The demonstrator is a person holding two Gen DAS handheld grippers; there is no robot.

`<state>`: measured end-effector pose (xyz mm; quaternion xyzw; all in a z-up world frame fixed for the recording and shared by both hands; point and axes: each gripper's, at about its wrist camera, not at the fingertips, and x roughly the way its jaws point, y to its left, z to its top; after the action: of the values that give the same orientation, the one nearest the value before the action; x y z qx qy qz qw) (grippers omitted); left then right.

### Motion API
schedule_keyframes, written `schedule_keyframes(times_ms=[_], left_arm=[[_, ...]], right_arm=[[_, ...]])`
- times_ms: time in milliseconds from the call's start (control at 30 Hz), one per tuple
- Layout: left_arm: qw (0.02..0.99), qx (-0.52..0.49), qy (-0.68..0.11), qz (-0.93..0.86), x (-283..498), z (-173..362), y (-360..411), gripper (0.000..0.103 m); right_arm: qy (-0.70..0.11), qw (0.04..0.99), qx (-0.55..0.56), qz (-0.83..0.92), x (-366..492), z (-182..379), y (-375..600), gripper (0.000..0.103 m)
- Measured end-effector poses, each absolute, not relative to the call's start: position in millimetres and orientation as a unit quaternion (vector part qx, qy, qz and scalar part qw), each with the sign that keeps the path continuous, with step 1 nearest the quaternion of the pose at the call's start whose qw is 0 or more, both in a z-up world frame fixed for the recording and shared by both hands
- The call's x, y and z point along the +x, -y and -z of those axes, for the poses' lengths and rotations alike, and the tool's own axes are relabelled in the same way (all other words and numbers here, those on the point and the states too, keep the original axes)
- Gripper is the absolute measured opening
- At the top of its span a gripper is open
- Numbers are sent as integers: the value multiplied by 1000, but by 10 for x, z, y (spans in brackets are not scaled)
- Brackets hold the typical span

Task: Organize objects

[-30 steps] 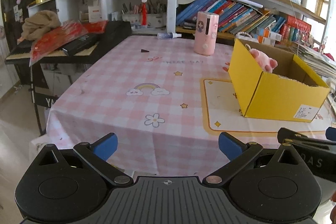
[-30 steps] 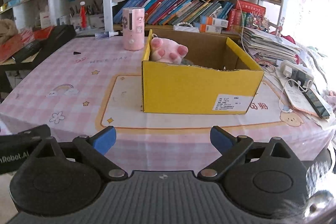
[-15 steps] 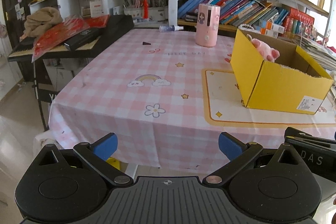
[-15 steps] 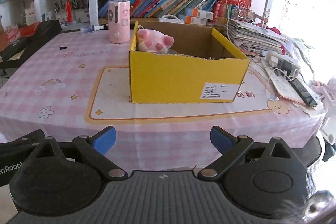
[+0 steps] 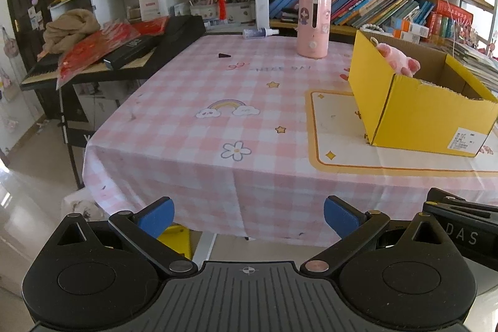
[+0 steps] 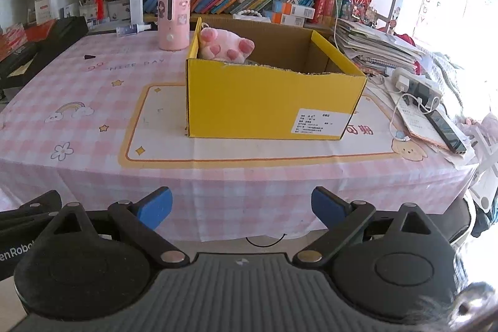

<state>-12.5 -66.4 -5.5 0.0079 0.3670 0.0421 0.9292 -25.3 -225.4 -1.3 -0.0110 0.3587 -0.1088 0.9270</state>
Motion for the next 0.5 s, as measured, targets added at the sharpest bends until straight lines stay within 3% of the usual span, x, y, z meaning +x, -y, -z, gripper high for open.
schedule_keyframes(times_ms=[500], left_arm=[[929,20,-368,-44,-170,46,667,103]], right_arm=[[-362,926,-11,105,-286,30,2252,96]])
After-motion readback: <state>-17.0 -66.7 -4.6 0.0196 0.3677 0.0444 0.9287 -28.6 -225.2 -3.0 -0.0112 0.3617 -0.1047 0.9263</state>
